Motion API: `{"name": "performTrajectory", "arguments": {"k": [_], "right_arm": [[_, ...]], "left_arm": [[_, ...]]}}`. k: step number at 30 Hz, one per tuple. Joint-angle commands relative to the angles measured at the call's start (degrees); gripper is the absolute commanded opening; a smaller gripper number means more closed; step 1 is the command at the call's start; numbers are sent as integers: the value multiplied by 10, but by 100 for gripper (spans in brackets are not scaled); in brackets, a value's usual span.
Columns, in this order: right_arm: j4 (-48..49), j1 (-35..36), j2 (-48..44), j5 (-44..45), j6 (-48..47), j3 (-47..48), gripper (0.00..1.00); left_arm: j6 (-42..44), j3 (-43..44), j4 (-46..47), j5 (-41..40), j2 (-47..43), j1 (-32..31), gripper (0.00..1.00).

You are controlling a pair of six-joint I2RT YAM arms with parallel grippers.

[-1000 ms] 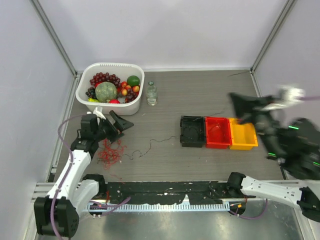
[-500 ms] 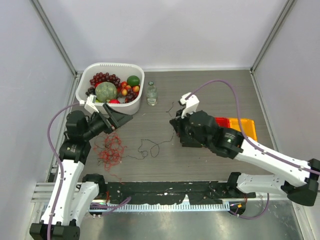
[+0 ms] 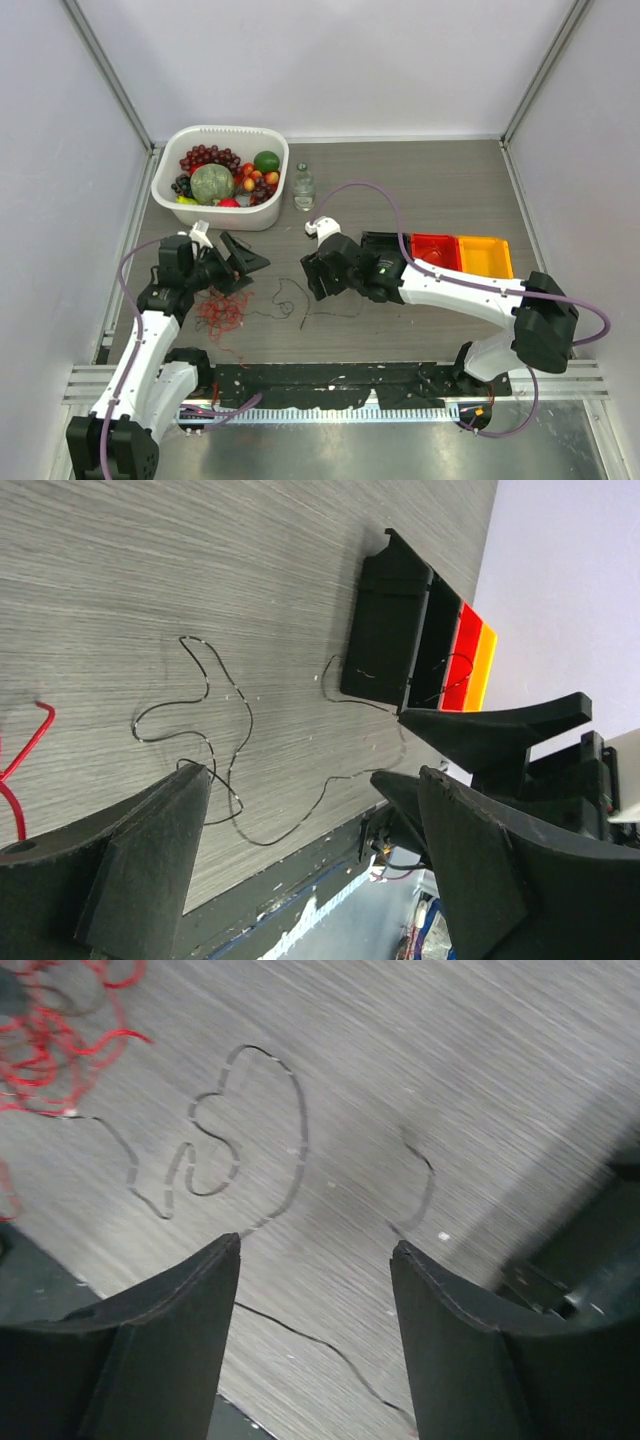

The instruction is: Untangle the cables

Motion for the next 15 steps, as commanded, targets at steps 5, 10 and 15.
{"name": "performTrajectory", "arguments": {"k": [5,10,15], "right_arm": [[251,0,64,-213,110,-34,72],[289,9,128,-259,99,-40,64],[282,31,180,-251,91,-20,49]], "left_arm": [[15,-22,36,-14,28,3,89],[16,-33,44,-16,30,3,89],[9,-50,64,-23,43,3,88]]}}
